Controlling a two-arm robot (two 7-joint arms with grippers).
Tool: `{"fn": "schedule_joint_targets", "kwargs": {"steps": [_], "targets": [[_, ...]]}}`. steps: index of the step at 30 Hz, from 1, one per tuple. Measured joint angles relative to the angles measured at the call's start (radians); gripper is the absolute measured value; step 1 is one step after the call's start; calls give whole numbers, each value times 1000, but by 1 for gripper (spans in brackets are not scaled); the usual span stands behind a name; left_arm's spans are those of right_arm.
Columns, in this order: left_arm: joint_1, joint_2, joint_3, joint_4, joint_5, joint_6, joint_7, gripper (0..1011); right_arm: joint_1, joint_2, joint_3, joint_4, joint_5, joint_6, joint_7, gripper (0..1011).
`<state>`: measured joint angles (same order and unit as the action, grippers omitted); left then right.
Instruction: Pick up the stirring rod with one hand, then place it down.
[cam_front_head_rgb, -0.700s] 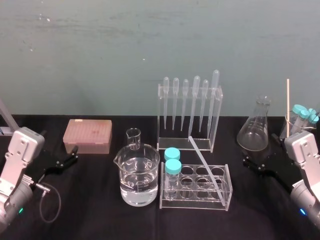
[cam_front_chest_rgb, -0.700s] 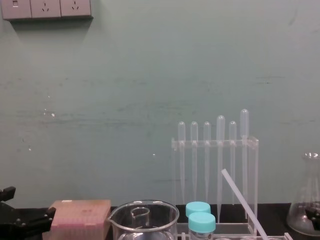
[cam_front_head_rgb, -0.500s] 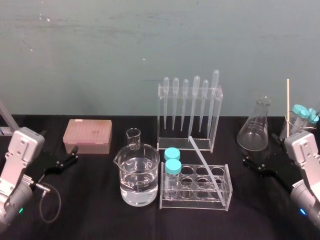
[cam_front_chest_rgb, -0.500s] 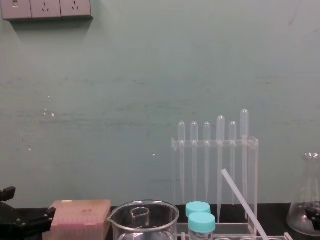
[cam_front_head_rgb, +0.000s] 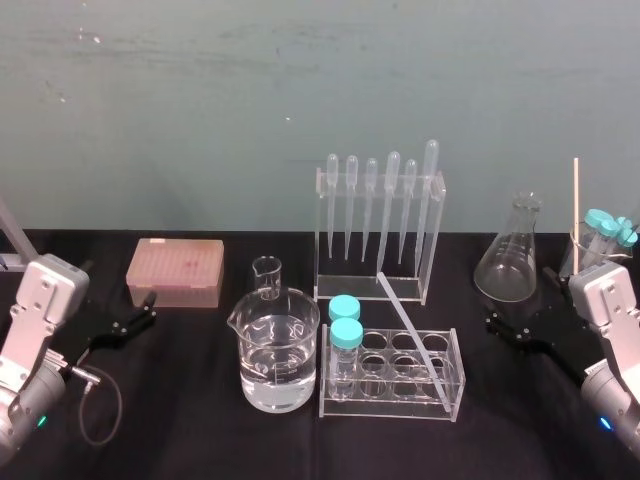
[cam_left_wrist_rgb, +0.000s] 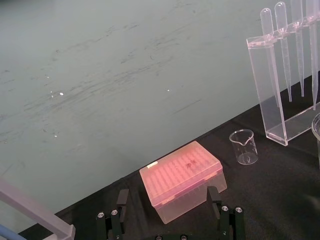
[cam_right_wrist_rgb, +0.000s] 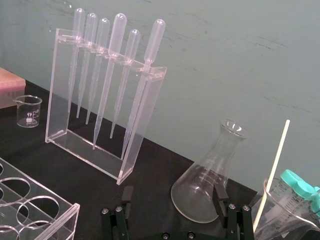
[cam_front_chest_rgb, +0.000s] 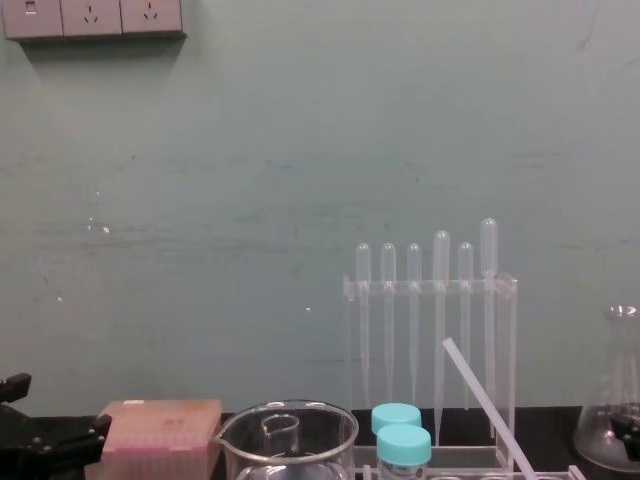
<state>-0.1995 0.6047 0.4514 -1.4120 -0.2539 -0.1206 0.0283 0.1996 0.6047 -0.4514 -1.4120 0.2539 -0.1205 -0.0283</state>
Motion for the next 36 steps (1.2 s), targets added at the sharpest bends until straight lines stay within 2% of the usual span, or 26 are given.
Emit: {"fn": "schedule_joint_targets", "kwargs": {"steps": [36], "targets": [[0, 0, 0, 0, 0, 0, 0, 1000, 0, 0, 0, 0, 0, 0, 0, 1000]]}}
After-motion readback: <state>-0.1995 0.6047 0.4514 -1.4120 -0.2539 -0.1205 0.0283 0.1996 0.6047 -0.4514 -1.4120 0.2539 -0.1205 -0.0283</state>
